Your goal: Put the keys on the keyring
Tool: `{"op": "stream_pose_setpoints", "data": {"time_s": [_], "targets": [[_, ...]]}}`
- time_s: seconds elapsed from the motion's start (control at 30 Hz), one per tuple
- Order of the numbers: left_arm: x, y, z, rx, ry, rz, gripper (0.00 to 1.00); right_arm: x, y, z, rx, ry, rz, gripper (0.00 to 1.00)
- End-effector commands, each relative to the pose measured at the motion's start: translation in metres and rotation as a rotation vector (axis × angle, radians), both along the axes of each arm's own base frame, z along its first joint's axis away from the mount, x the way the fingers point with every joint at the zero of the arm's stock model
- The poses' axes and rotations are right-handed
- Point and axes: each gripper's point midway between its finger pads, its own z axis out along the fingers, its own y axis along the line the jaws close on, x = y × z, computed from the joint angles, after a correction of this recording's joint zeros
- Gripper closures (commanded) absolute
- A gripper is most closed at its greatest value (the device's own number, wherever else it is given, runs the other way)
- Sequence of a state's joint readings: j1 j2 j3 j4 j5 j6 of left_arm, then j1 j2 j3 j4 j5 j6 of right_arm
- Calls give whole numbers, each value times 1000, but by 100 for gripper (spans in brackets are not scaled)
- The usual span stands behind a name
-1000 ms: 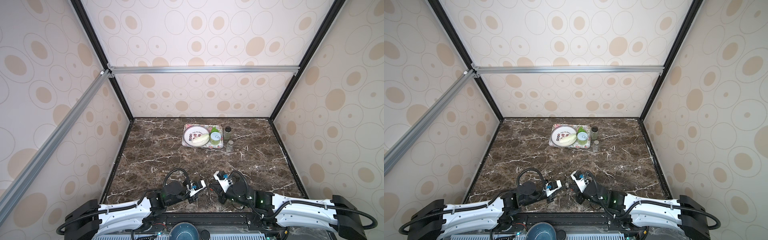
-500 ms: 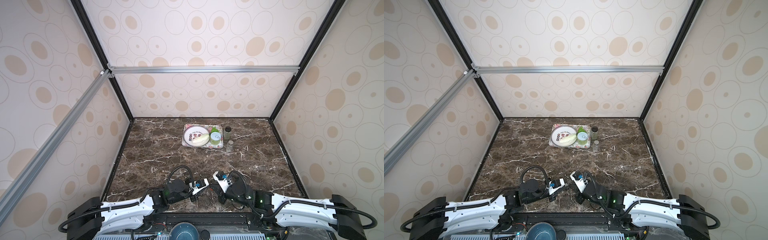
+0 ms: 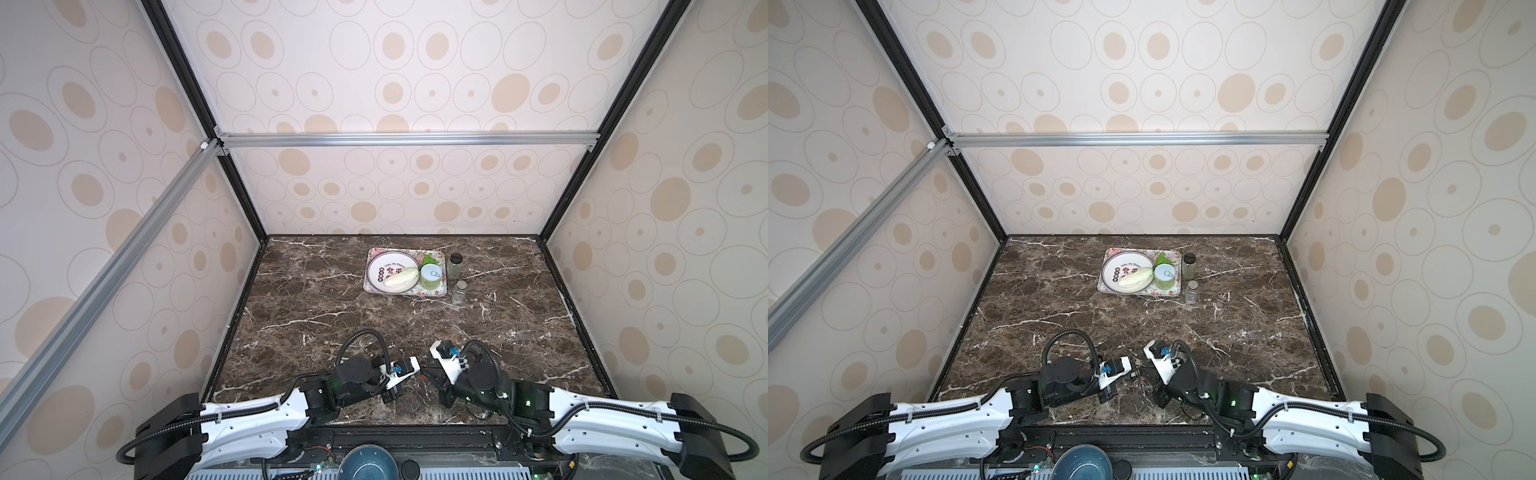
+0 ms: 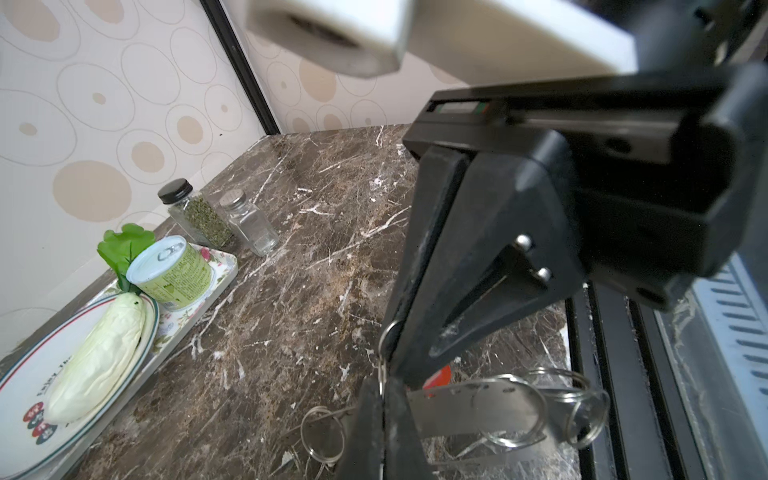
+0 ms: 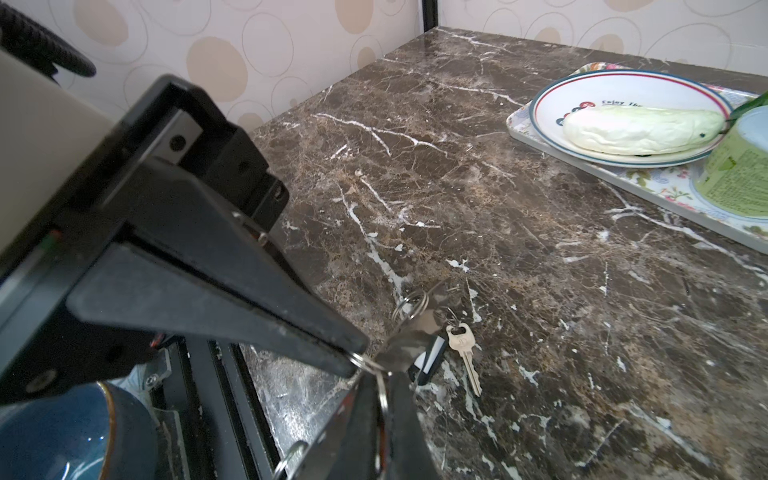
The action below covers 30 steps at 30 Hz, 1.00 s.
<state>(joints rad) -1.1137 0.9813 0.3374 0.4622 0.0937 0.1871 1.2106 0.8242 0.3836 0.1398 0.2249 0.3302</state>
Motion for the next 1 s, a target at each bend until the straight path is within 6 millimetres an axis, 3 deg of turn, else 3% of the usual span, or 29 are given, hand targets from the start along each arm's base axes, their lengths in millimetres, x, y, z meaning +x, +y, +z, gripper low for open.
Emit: {"op": "stream_pose_setpoints", "data": {"time_s": [0.0,0.13,0.2,0.3,0.4,0.53,0.67,0.97], "targets": [[19,-8,39,-44,-107,27,100,11,-7,38,82,21,-93,100],[46,-1,58,-173,-130,90,100,28,-11,57,2,-4,-148,100],[57,5,67,-226,-189,133,100,42,-11,56,-35,0,-176,100],[64,-3,62,-181,-234,122,100,60,-7,42,-48,49,-195,100],[52,-12,51,-164,-245,31,100,64,0,21,-78,93,-179,100],[44,1,41,-211,-327,35,100,74,-3,7,-89,58,-224,100],[41,5,33,-200,-320,30,100,70,-4,4,-104,52,-200,100],[23,10,38,-273,-320,-31,100,61,-10,5,-70,44,-178,100]]}}
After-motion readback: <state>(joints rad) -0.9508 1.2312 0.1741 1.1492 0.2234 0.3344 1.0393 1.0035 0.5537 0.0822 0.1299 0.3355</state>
